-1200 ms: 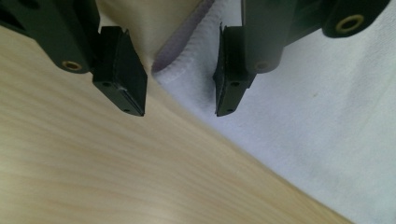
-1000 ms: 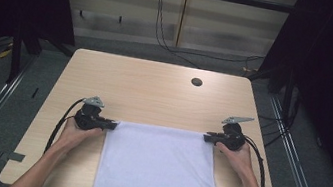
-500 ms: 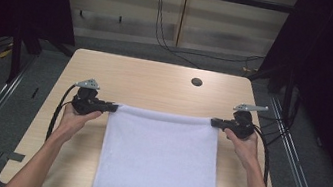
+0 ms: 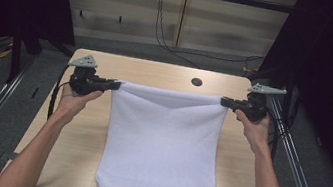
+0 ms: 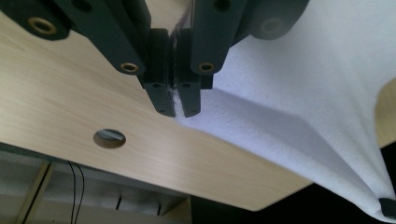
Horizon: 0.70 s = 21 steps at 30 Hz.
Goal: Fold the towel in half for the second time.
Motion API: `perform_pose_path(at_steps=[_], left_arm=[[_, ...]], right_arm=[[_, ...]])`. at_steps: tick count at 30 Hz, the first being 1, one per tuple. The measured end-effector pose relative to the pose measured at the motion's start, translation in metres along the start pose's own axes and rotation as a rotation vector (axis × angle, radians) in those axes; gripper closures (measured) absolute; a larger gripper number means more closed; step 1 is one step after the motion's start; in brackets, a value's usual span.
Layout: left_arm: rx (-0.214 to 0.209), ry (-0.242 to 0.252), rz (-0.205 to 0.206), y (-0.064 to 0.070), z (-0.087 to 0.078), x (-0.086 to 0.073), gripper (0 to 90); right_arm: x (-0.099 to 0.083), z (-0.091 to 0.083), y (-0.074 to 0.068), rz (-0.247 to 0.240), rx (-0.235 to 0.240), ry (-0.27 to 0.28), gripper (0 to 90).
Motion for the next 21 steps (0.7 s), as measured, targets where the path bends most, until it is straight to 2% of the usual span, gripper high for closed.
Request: perform_pose_path(at_steps=[4,5,7,8,11,13,14,15,17,18,19,21], left_arm=[[-0.011,0.016,0.001,0.008,-0.007,0.0,86.6],[-0.019,0.017,0.013,0.015,-0.01,-0.006,86.5],[-0.023,0.016,0.008,0.017,-0.012,-0.011,86.5],[-0.027,0.009,0.006,0.02,-0.014,-0.023,86.4],[-0.046,0.004,-0.006,0.026,-0.016,-0.041,86.2],[-0.052,0.004,-0.016,0.028,-0.017,-0.047,86.1],[-0.074,0.014,-0.021,0.036,-0.02,-0.056,86.1],[-0.074,0.014,-0.021,0.036,-0.02,-0.056,86.0],[-0.104,0.018,-0.017,0.053,-0.027,-0.067,86.0],[-0.104,0.018,-0.017,0.053,-0.027,-0.067,86.0],[-0.105,0.034,-0.025,0.063,-0.034,-0.072,86.0],[-0.104,0.033,-0.024,0.067,-0.037,-0.074,86.0]], right_arm=[[0.002,-0.016,-0.014,-0.02,0.034,0.036,87.3],[0.0,-0.018,-0.018,-0.029,0.038,0.034,87.3],[-0.008,-0.022,-0.026,-0.051,0.05,0.021,87.3],[-0.013,-0.024,-0.03,-0.057,0.061,0.017,87.3],[-0.028,-0.032,-0.042,-0.063,0.1,0.019,87.3],[-0.034,-0.034,-0.047,-0.067,0.117,0.017,87.3],[-0.046,-0.037,-0.054,-0.078,0.125,-0.005,87.3],[-0.046,-0.037,-0.054,-0.078,0.125,-0.005,87.3],[-0.06,-0.046,-0.07,-0.094,0.15,-0.011,87.2],[-0.064,-0.05,-0.076,-0.1,0.16,-0.011,87.2],[-0.068,-0.054,-0.081,-0.105,0.168,-0.016,87.2],[-0.072,-0.058,-0.087,-0.114,0.171,-0.017,87.2]])
Point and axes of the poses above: each handheld gripper's, and its own axes: z roughly forward along the jaws, x roughly out of its top, y roughly to its right, the point moved 10 cm from there along z, roughly forward along the jaws, and after that the axes turned 3 degrees about -y, right-handed, at the moved point
